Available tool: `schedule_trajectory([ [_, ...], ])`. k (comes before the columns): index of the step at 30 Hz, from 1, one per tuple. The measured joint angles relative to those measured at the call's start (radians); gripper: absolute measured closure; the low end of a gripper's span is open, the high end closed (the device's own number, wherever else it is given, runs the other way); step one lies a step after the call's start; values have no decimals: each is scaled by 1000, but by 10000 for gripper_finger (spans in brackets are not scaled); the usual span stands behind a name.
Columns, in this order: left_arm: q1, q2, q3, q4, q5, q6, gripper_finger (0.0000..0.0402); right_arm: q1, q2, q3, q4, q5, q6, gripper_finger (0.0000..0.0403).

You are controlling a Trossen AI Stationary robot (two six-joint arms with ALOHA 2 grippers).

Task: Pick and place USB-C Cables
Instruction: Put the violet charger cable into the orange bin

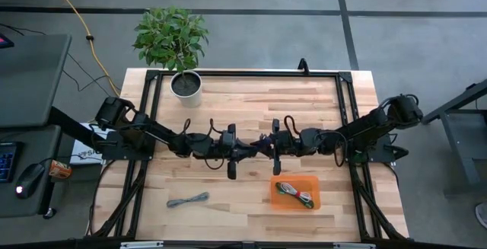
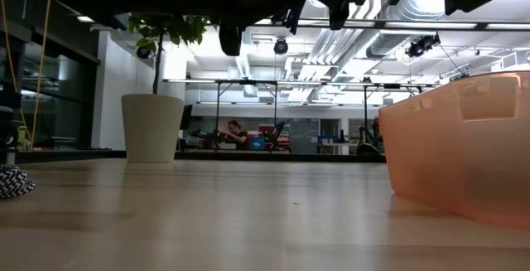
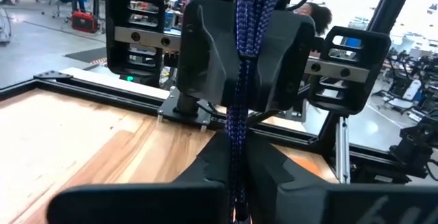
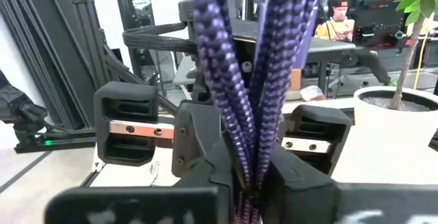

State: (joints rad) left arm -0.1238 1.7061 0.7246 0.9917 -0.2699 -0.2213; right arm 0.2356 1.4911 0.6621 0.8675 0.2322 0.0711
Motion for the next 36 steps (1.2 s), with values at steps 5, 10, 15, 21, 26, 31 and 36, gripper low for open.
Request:
schedule_trajectory([
  [5,0,-3,0,-2,0,24,350,0,-17,0,-44,1,0,392],
  [10,0,-41,-2,-48,5,50,289,3,-65,0,-127,7,5,390],
  [15,-3,-170,-11,-280,-9,57,223,44,-172,0,-330,114,1,393],
  [21,-28,-390,-57,-497,-35,62,184,130,-335,-44,-591,211,19,394],
  [26,-64,-533,-202,-379,-104,106,184,205,-503,-193,-566,301,46,395],
  [31,-66,-617,-286,-337,-116,112,185,244,-645,-306,-517,342,61,395],
  [36,-66,-629,-301,-336,-120,112,185,253,-683,-333,-484,350,54,395],
])
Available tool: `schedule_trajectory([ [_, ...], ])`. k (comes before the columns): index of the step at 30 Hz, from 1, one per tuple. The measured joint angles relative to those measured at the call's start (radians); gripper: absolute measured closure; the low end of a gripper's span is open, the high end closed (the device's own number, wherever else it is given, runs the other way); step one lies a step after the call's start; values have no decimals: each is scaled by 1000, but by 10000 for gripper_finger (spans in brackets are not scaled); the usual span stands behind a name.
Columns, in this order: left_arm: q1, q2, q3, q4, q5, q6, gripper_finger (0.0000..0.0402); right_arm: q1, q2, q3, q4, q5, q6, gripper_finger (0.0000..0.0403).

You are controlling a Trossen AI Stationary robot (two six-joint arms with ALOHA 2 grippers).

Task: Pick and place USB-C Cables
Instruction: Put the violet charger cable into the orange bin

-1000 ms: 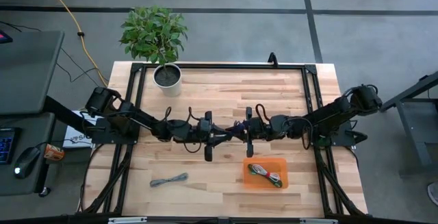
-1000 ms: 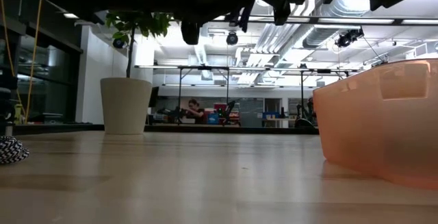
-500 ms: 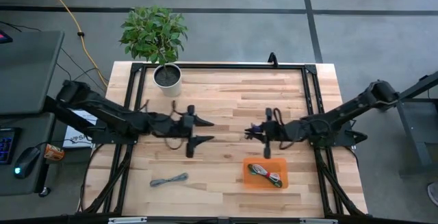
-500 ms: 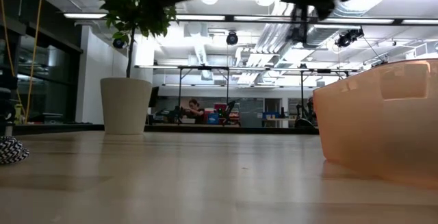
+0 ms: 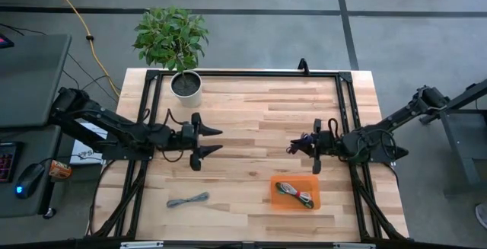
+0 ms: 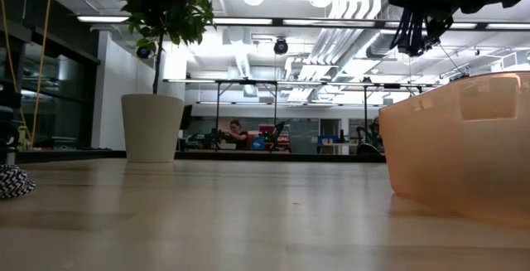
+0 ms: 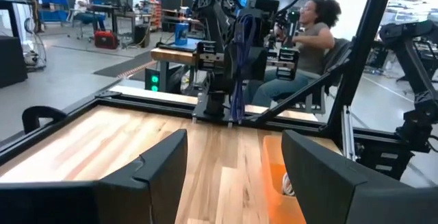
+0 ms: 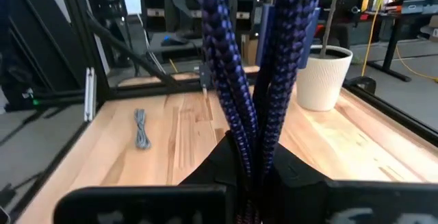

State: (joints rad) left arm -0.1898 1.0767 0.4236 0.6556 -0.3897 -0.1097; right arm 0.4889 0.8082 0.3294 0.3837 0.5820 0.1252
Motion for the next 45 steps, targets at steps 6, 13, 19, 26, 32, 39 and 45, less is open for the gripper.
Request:
schedule_trajectory([
  [6,0,4,0,0,-26,20,185,0,9,0,17,0,-21,395],
  [13,0,4,0,1,-26,18,185,0,9,0,18,-10,-46,395],
  [19,0,4,0,0,-26,29,185,0,9,0,17,-25,-54,396],
  [26,0,4,0,0,-26,35,185,0,10,0,17,-40,-63,396],
  [32,0,4,0,0,-26,35,185,0,10,0,16,-40,-66,396],
  [39,0,4,0,0,-26,35,185,0,10,0,4,-40,-64,396],
  [45,0,4,0,0,-26,35,185,0,10,0,1,-60,-53,396],
])
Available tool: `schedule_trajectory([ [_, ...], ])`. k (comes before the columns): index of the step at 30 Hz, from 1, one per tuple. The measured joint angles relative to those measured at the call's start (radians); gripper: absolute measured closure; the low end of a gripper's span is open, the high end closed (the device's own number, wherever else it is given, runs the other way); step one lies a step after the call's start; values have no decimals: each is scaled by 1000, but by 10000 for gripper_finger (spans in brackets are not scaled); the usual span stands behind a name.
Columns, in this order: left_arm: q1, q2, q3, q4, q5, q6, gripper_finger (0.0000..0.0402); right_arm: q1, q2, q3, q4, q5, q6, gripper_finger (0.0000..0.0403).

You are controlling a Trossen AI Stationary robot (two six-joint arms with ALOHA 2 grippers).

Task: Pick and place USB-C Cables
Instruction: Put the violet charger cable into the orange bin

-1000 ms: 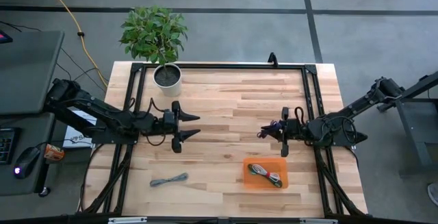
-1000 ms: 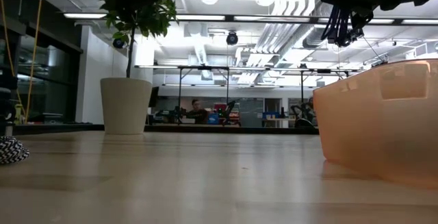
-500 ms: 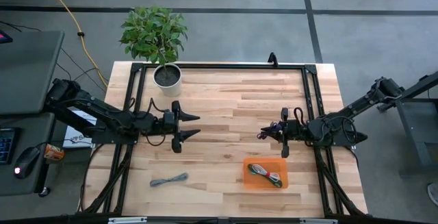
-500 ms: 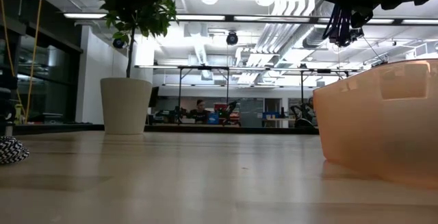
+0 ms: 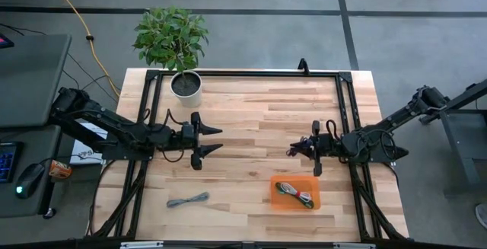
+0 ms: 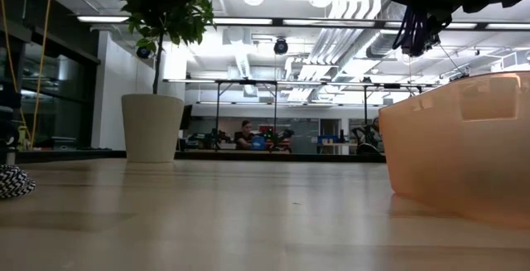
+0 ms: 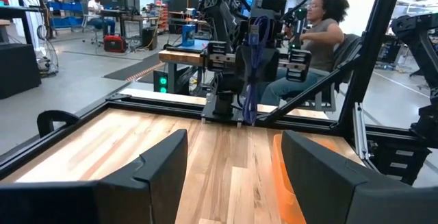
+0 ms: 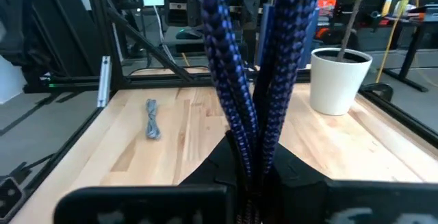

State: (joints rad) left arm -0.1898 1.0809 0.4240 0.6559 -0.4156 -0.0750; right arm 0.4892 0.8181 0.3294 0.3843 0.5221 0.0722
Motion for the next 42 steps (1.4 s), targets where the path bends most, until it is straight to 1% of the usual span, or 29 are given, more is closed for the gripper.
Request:
schedule_trajectory([
  [3,0,0,0,0,0,0,185,0,0,1,8,-9,34,396],
  [6,0,0,0,-1,0,0,185,9,14,35,6,-14,59,396],
  [9,0,0,0,-2,0,0,185,39,66,106,-26,-18,46,396],
  [12,0,0,0,-5,0,0,185,76,149,208,-133,-18,35,396],
  [14,0,0,0,-9,0,0,185,98,208,295,-247,-20,61,396],
  [15,0,0,0,-9,0,0,185,108,237,347,-338,-28,94,396],
  [19,0,0,0,-9,0,0,185,157,365,568,-736,-38,300,396],
  [21,0,0,0,-9,0,0,185,177,439,669,-920,-59,413,396],
  [23,0,0,0,-9,0,0,185,192,510,747,-1057,-91,527,396],
  [25,0,0,0,-9,-13,0,185,204,575,796,-1142,-125,620,396],
  [29,0,0,0,-9,-49,0,185,209,680,823,-1171,-224,721,396],
  [32,0,0,0,-9,-51,0,185,208,742,818,-1177,-278,784,396],
  [34,0,0,0,-9,-51,0,185,205,781,815,-1211,-309,827,396],
  [37,0,0,0,-9,-51,0,185,205,821,814,-1236,-322,869,396],
  [42,0,0,0,-8,-52,-2,185,205,858,814,-1228,-340,897,396],
])
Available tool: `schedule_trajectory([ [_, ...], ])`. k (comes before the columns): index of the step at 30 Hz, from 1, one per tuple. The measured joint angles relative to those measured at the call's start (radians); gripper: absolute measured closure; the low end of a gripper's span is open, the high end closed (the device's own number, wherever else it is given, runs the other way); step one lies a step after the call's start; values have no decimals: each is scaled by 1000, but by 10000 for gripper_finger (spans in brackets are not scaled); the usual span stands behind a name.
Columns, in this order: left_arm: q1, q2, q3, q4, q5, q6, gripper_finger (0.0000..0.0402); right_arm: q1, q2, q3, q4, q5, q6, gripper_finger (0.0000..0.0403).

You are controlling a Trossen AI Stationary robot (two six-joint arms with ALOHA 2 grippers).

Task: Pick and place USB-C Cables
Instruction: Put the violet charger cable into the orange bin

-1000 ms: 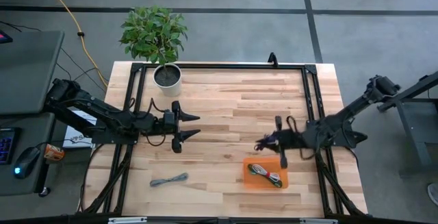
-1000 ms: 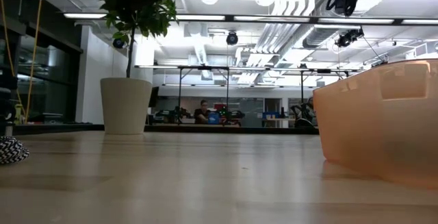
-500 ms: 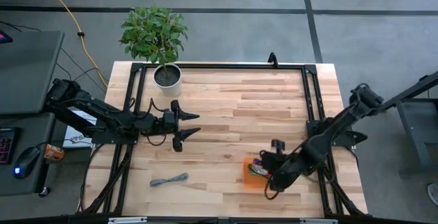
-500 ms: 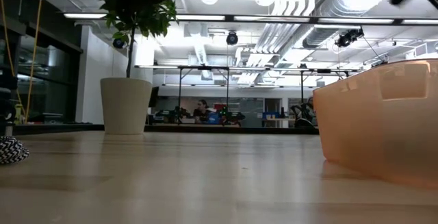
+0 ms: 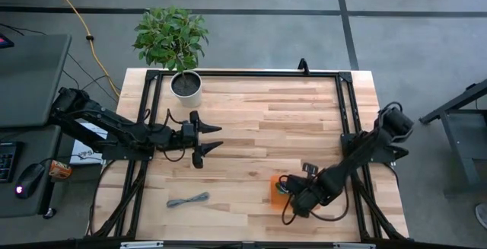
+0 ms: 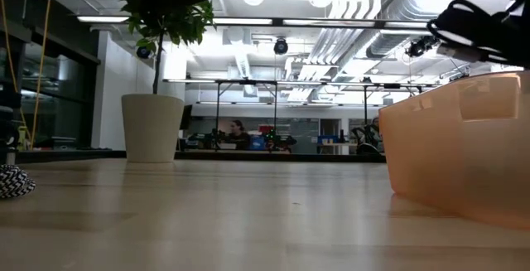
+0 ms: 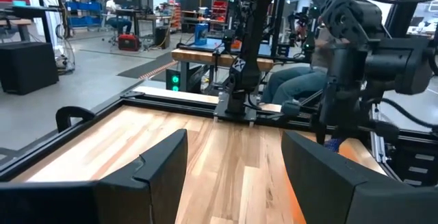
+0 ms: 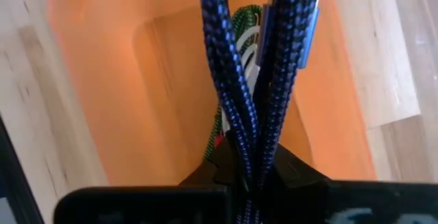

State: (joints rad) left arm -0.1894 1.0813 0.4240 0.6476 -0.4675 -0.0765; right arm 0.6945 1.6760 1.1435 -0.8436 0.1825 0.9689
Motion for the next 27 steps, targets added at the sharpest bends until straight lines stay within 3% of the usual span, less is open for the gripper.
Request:
schedule_trajectory([
  [9,0,0,0,0,0,-1,185,-17,79,0,59,-76,1,395],
  [16,0,0,0,0,0,1,185,-37,109,0,58,-82,1,362],
  [27,0,0,0,0,0,1,185,-56,109,0,61,-88,-5,354],
])
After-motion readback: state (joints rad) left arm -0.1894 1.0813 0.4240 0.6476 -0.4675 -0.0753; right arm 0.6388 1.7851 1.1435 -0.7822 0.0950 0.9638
